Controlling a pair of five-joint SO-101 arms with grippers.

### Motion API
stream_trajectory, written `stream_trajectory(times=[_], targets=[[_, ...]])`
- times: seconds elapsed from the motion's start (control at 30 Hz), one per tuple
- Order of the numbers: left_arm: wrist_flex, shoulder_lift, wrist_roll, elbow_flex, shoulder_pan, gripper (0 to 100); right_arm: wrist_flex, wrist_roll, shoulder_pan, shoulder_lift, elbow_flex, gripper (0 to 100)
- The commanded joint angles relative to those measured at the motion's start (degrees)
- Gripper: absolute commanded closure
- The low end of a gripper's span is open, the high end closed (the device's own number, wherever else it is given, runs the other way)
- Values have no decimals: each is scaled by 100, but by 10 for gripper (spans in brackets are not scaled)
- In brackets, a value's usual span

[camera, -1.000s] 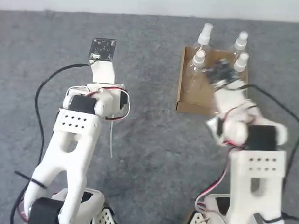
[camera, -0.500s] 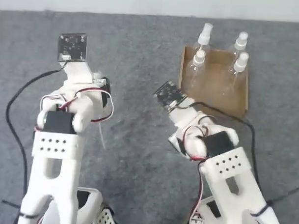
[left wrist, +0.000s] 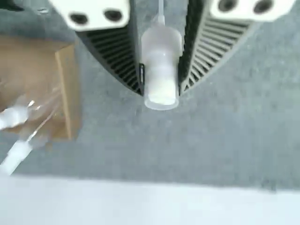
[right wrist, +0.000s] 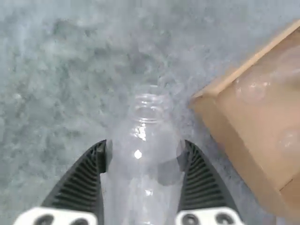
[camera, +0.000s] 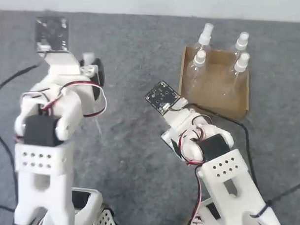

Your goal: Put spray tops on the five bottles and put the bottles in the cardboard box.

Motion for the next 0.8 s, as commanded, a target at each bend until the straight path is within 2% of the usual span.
stream_trajectory(times=[0.0,0.17,0.27,0.33,0.47,0.6,0.77], targets=[[237,-246,70,-927,9,977,-875,-53,-418,-207,220,992],[0,-246,369,-1279,-35,978,-2475,-62,-1279,-189,967,992],[-79,-246,440,-1323,-35,978,-3336,-62,-1525,-207,1345,992],[-97,-246,501,-1323,-35,978,-3662,-316,-1604,-207,1521,992],[-158,-246,712,-1314,-123,978,-3978,-1055,-1613,-207,1697,992],[-185,-211,923,-1314,-88,978,-4022,-1134,-1622,-207,1705,992],[-1204,-220,958,-734,-79,978,-4022,-1152,-1631,-215,1705,992]])
